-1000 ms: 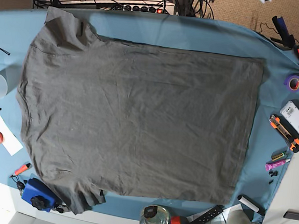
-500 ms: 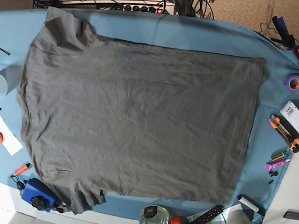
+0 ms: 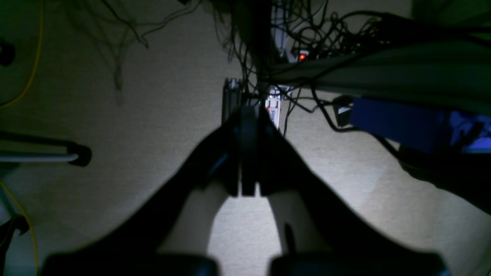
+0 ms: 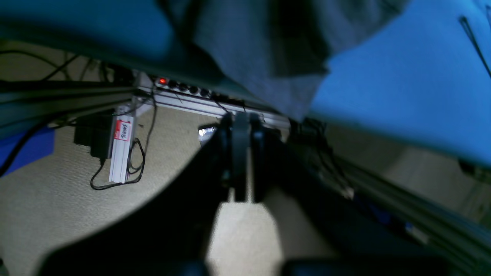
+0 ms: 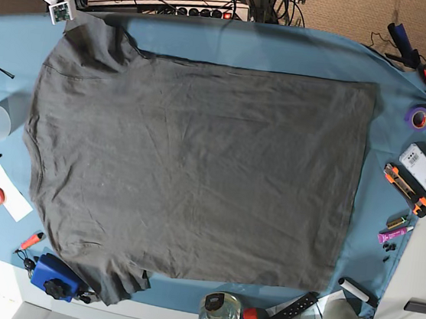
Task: Fold the T-shirt properly
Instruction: 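Move the right gripper down to the shirt's shoulder corner and grasp it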
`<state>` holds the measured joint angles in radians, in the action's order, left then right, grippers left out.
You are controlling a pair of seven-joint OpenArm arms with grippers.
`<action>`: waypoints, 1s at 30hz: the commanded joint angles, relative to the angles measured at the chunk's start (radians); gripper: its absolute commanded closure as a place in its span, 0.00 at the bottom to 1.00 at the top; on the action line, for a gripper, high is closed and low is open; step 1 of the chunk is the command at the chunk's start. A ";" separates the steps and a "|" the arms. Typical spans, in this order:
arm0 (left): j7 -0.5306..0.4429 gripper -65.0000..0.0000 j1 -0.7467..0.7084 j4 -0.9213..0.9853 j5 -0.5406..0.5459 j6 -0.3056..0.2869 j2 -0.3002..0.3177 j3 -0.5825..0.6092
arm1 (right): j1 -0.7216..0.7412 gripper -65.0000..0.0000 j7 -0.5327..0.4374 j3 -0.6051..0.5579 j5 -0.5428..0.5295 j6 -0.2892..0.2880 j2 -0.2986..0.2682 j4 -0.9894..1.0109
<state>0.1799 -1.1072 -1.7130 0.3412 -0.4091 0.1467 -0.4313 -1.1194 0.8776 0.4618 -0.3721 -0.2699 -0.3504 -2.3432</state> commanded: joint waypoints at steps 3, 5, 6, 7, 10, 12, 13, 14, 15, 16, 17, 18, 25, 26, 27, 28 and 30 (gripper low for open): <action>-0.011 1.00 -0.023 -0.010 0.004 -0.004 0.003 -0.004 | -0.013 0.73 -0.013 0.018 -0.005 -0.022 0.010 -0.013; -0.011 1.00 -0.023 -0.010 0.004 -0.004 0.003 -0.004 | -0.013 0.66 -0.016 0.018 -0.001 -0.029 0.014 -0.013; -0.011 1.00 -0.023 -0.010 0.004 -0.004 0.003 -0.004 | -0.013 0.65 -0.019 0.018 0.007 -0.029 0.019 -0.013; -0.011 1.00 -0.023 -0.010 0.004 -0.004 0.003 -0.004 | -0.013 0.65 -0.019 0.018 0.027 -0.028 0.026 -0.013; -0.011 1.00 -0.021 -0.011 0.004 -0.004 0.003 -0.004 | -0.013 0.65 -0.018 0.018 0.063 -0.009 0.032 -0.013; -0.011 1.00 -0.021 -0.011 0.004 -0.004 0.003 -0.004 | -0.013 0.65 -0.019 0.018 0.094 0.023 0.032 -0.013; -0.011 1.00 -0.021 -0.011 0.004 -0.004 0.003 -0.004 | -0.010 0.65 -0.016 0.018 0.111 0.039 0.032 -0.013; -0.011 1.00 -0.021 -0.011 0.004 -0.004 0.003 -0.004 | -0.006 0.65 -0.013 0.018 0.124 0.053 0.032 -0.013; -0.011 1.00 -0.020 -0.011 0.004 -0.004 0.003 -0.004 | -0.003 0.65 -0.013 0.018 0.128 0.058 0.032 -0.013; -0.011 1.00 -0.020 -0.011 0.004 -0.004 0.003 -0.004 | 0.002 0.65 -0.013 0.018 0.126 0.057 0.032 -0.013; -0.011 1.00 -0.021 -0.011 0.004 -0.005 0.003 -0.004 | 0.009 0.65 -0.008 0.018 0.121 0.050 0.032 -0.013; -0.011 1.00 -0.021 -0.011 0.004 -0.005 0.003 -0.004 | 0.017 0.65 0.004 0.018 0.113 0.032 0.032 -0.013; -0.011 1.00 -0.021 -0.011 0.004 -0.005 0.003 -0.004 | 0.045 0.65 0.056 0.018 0.021 -0.041 0.032 -0.013; -0.011 1.00 -0.020 -0.011 0.004 -0.005 0.003 -0.004 | 0.045 0.65 0.056 0.018 0.021 -0.051 0.032 -0.013; -0.011 1.00 -0.021 -0.011 0.004 -0.005 0.003 -0.004 | 0.045 0.65 0.054 0.018 0.020 -0.063 0.032 -0.013; -0.011 1.00 -0.021 -0.011 0.004 -0.005 0.003 -0.004 | 0.045 0.65 0.045 0.018 0.021 -0.074 0.032 -0.013; -0.011 1.00 -0.021 -0.011 0.004 -0.005 0.003 -0.004 | 0.045 0.65 0.008 0.018 0.014 -0.104 0.032 -0.013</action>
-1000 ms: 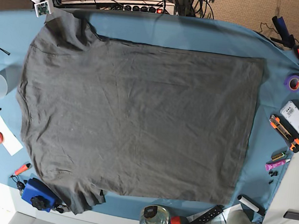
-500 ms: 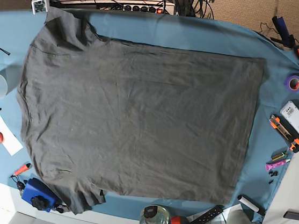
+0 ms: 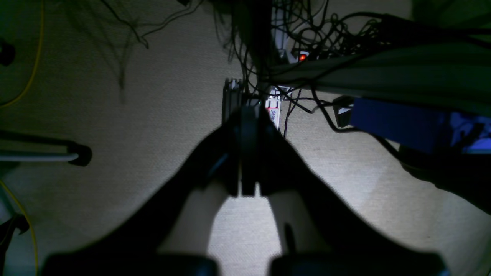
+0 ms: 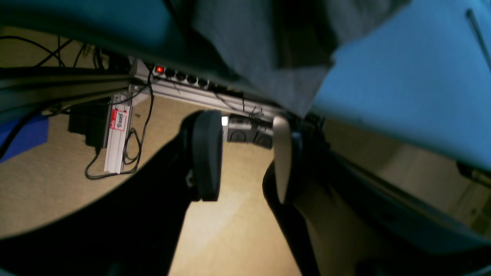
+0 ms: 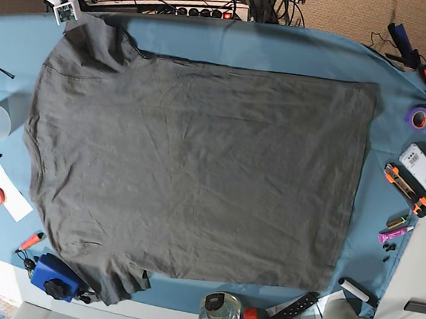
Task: Fold the T-shirt properly
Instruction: 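Move the right gripper down to the shirt's shoulder corner and grasp it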
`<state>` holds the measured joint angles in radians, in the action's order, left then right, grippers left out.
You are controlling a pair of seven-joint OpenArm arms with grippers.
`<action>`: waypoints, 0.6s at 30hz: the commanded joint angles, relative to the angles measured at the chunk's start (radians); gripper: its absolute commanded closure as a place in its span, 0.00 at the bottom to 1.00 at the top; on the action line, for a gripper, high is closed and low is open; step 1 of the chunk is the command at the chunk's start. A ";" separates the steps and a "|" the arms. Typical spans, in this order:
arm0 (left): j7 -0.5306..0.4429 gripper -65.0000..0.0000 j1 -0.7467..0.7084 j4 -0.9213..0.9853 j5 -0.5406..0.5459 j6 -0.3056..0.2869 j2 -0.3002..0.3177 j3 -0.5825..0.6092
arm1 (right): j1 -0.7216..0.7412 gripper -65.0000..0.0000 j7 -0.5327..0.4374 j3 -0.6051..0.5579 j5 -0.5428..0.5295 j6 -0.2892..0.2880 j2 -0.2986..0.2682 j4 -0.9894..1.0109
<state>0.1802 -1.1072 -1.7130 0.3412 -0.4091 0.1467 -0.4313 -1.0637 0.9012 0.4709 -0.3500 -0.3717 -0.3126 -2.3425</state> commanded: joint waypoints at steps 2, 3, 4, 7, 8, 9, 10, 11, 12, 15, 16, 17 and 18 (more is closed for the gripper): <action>-0.012 1.00 -0.021 -0.011 0.004 -0.009 0.003 -0.004 | -0.001 0.65 -0.040 0.009 -0.052 -0.037 -0.006 -0.014; -0.012 1.00 -0.021 -0.011 0.004 -0.012 0.003 -0.004 | 0.008 0.65 -0.039 0.009 -0.077 -0.049 -0.006 -0.014; -0.012 1.00 -0.021 -0.011 0.004 -0.015 0.003 -0.004 | 0.017 0.65 -0.037 0.009 -0.090 -0.060 -0.006 -0.014; -0.012 1.00 -0.021 -0.011 0.004 -0.043 0.003 -0.004 | 0.040 0.65 -0.040 0.009 -0.091 -0.061 -0.006 -0.014; -0.012 1.00 -0.021 -0.011 0.004 -0.058 0.003 -0.004 | 0.047 0.65 -0.041 0.009 -0.092 -0.060 -0.006 -0.014; -0.012 1.00 -0.021 -0.011 0.004 -0.064 0.003 -0.004 | 0.053 0.65 -0.042 0.009 -0.092 -0.060 -0.006 -0.014; -0.012 1.00 -0.020 -0.011 0.004 -0.064 0.003 -0.004 | 0.061 0.65 -0.042 0.009 -0.092 -0.060 -0.005 -0.002; -0.013 1.00 -0.020 -0.011 0.004 -0.063 0.003 -0.004 | 0.069 0.65 -0.042 0.009 -0.095 -0.059 -0.006 0.016; -0.013 1.00 -0.021 -0.011 0.004 -0.063 0.003 -0.004 | 0.076 0.65 -0.042 0.013 -0.101 -0.059 -0.006 0.037; -0.013 1.00 -0.021 -0.011 0.004 -0.060 0.003 -0.004 | 0.112 0.65 -0.043 0.058 -0.159 -0.060 -0.005 0.126; -0.013 1.00 -0.021 -0.011 0.004 -0.060 0.003 -0.004 | 0.126 0.65 -0.041 0.088 -0.196 -0.069 -0.003 0.161; -0.012 1.00 -0.021 -0.011 0.004 -0.060 0.004 -0.004 | 0.142 0.65 -0.034 0.127 -0.244 -0.100 0.004 0.195; -0.013 1.00 -0.021 -0.011 0.004 -0.061 0.004 -0.004 | 0.156 0.65 -0.018 0.173 -0.305 -0.138 0.013 0.227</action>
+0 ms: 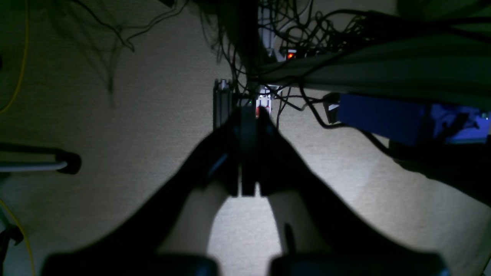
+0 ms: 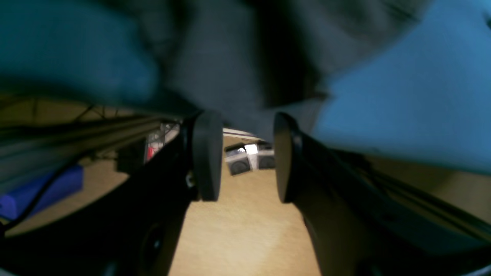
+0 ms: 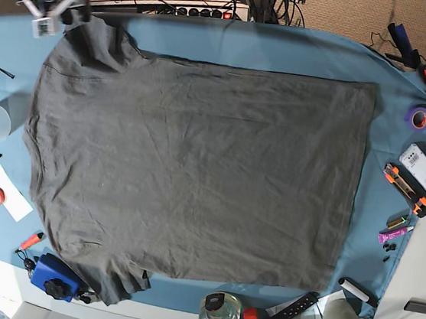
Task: Fold the T-shirt properly
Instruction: 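Move the right gripper down to the shirt's shoulder corner and grasp it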
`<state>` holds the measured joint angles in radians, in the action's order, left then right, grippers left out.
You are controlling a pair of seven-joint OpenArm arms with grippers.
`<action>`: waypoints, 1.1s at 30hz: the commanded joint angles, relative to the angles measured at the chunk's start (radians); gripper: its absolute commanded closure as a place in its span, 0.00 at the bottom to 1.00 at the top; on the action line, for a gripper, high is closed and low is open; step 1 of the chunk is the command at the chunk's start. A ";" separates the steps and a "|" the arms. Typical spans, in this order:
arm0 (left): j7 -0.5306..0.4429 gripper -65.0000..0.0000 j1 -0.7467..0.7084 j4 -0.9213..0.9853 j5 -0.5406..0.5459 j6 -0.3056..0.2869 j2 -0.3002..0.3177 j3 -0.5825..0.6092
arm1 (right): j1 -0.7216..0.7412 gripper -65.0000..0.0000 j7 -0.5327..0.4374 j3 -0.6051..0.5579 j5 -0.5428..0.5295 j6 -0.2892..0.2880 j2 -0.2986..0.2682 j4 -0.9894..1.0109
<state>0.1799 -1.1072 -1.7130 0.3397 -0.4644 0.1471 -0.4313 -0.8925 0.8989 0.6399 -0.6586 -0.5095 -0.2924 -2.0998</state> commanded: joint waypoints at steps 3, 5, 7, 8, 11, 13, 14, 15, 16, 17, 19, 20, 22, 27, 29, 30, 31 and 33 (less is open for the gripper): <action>-0.013 1.00 -0.021 -0.011 0.005 -0.005 0.003 -0.004 | 0.026 0.65 0.073 0.158 -0.230 -0.138 0.023 0.061; -0.014 1.00 -0.020 -0.011 0.005 -0.005 0.003 -0.004 | 0.048 0.65 0.153 0.241 -0.367 -0.189 0.029 0.113; -0.016 1.00 -0.020 -0.011 0.006 -0.005 0.003 -0.004 | 0.062 0.65 0.216 0.286 -0.459 -0.189 0.029 0.173; -0.016 1.00 -0.020 -0.011 0.006 -0.005 0.003 -0.004 | 0.064 0.65 0.226 0.293 -0.490 -0.189 0.029 0.208; -0.016 1.00 -0.020 -0.011 0.006 -0.005 0.003 -0.004 | 0.074 0.65 0.233 0.288 -0.550 -0.189 0.029 0.323; -0.015 1.00 -0.020 -0.011 0.005 -0.005 0.003 -0.004 | 0.096 0.65 0.257 0.289 -0.584 -0.189 0.027 0.393; -0.016 1.00 -0.020 -0.011 0.005 -0.005 0.003 -0.004 | 0.109 0.65 0.268 0.289 -0.601 -0.189 0.027 0.420; -0.015 1.00 -0.020 -0.011 0.005 -0.005 0.003 -0.004 | 0.121 0.65 0.280 0.289 -0.620 -0.189 0.027 0.442; -0.015 1.00 -0.020 -0.011 0.005 -0.005 0.003 -0.004 | 0.132 0.65 0.284 0.289 -0.631 -0.189 0.027 0.458; -0.015 1.00 -0.020 -0.011 0.005 -0.005 0.003 -0.004 | 0.141 0.65 0.284 0.289 -0.632 -0.189 0.027 0.468; -0.015 1.00 -0.020 -0.011 0.005 -0.005 0.003 -0.004 | 0.158 0.65 0.283 0.289 -0.631 -0.189 0.027 0.475; -0.015 1.00 -0.020 -0.011 0.006 -0.005 0.003 -0.004 | 0.163 0.65 0.282 0.289 -0.632 -0.189 0.027 0.475; -0.015 1.00 -0.020 -0.011 0.005 -0.005 0.003 -0.004 | 0.174 0.65 0.275 0.289 -0.631 -0.189 0.027 0.475; -0.016 1.00 -0.020 -0.012 0.005 -0.005 0.003 -0.004 | 0.197 0.65 0.265 0.289 -0.624 -0.189 0.027 0.475; -0.016 1.00 -0.020 -0.012 0.006 -0.005 0.003 -0.004 | 0.204 0.65 0.252 0.289 -0.616 -0.189 0.027 0.475; -0.016 1.00 -0.020 -0.012 0.005 -0.005 0.003 -0.004 | 0.210 0.65 0.249 0.289 -0.598 -0.189 0.027 0.475; -0.016 1.00 -0.020 -0.012 0.006 -0.005 0.003 -0.004 | 0.215 0.65 0.245 0.289 -0.577 -0.189 0.027 0.475; -0.016 1.00 -0.020 -0.012 0.006 -0.005 0.003 -0.004 | 0.223 0.65 0.231 0.289 -0.557 -0.189 0.027 0.475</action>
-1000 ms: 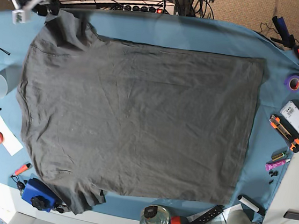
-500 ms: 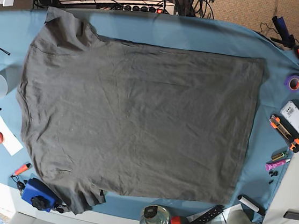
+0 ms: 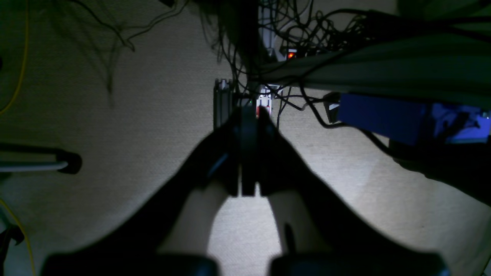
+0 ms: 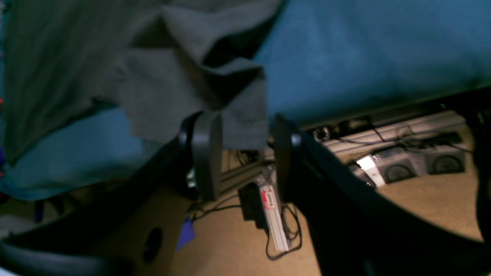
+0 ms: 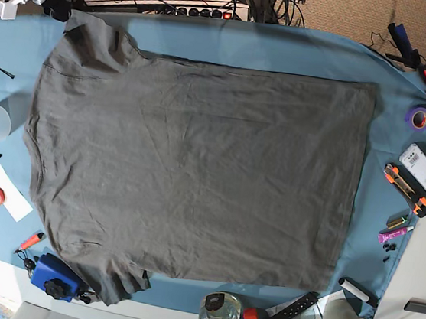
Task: Fold the T-shirt properly
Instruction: 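Move the right gripper down to the shirt's shoulder corner and grasp it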
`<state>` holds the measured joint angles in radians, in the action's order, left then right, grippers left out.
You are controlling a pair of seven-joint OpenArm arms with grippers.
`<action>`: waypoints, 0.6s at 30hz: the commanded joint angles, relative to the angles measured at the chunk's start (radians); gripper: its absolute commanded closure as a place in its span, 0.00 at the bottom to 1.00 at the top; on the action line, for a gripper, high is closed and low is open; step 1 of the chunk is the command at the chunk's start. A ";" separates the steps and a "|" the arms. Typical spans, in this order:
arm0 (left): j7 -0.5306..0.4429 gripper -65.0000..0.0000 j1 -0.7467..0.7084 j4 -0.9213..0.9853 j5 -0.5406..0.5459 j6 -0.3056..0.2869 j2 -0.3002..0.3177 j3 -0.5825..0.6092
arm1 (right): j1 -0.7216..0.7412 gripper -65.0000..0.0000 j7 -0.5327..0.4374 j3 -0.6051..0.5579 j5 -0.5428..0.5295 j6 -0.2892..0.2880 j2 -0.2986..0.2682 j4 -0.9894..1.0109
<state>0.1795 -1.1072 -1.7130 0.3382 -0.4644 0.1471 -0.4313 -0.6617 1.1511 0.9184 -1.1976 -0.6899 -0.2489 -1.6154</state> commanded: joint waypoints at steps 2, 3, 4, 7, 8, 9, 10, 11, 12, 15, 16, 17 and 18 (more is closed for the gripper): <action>-0.015 1.00 -0.020 -0.014 0.007 -0.005 0.003 -0.004 | -0.003 0.65 -0.021 0.010 -0.005 -0.008 -0.017 -0.010; -0.015 1.00 -0.020 -0.014 0.007 -0.005 0.003 -0.004 | -0.003 0.65 -0.013 0.010 -0.006 -0.008 -0.016 -0.010; -0.015 1.00 -0.020 -0.016 0.007 -0.005 0.003 -0.004 | -0.005 0.65 0.002 0.012 -0.006 -0.008 -0.015 -0.010; -0.015 1.00 -0.020 -0.020 0.007 -0.005 0.003 -0.004 | -0.018 0.65 0.018 0.013 -0.019 -0.008 -0.013 -0.010; -0.015 1.00 -0.020 -0.019 0.007 -0.005 0.003 -0.004 | -0.023 0.65 0.016 0.013 -0.025 -0.008 -0.013 -0.010; -0.015 1.00 -0.020 -0.019 0.007 -0.005 0.003 -0.004 | -0.023 0.65 0.016 0.013 -0.023 -0.008 -0.013 -0.010; -0.015 1.00 -0.020 -0.019 0.007 -0.005 0.003 -0.004 | -0.022 0.65 0.015 0.013 -0.013 -0.008 -0.013 -0.010; -0.015 1.00 -0.020 -0.020 0.007 -0.005 0.003 -0.004 | -0.021 0.65 0.006 0.013 -0.004 -0.008 -0.013 -0.010; -0.015 1.00 -0.019 -0.020 0.007 -0.005 0.003 -0.004 | -0.019 0.65 -0.006 0.013 0.008 -0.008 -0.012 -0.010; -0.015 1.00 -0.014 -0.022 0.007 -0.006 0.003 -0.004 | -0.008 0.65 -0.021 0.012 0.031 -0.008 -0.011 -0.008; -0.015 1.00 -0.011 -0.022 0.007 -0.006 0.003 -0.004 | -0.005 0.65 -0.023 0.012 0.037 -0.008 -0.011 -0.006; -0.015 1.00 -0.009 -0.022 0.007 -0.006 0.003 -0.004 | -0.002 0.65 -0.026 0.012 0.041 -0.008 -0.011 -0.006; -0.015 1.00 -0.008 -0.022 0.007 -0.005 0.003 -0.004 | 0.000 0.65 -0.031 0.011 0.045 -0.008 -0.011 -0.006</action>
<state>0.1795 -1.0966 -1.7222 0.3382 -0.4648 0.1467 -0.4313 -0.6537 1.1393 0.9192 -1.1362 -0.6895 -0.2459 -1.6108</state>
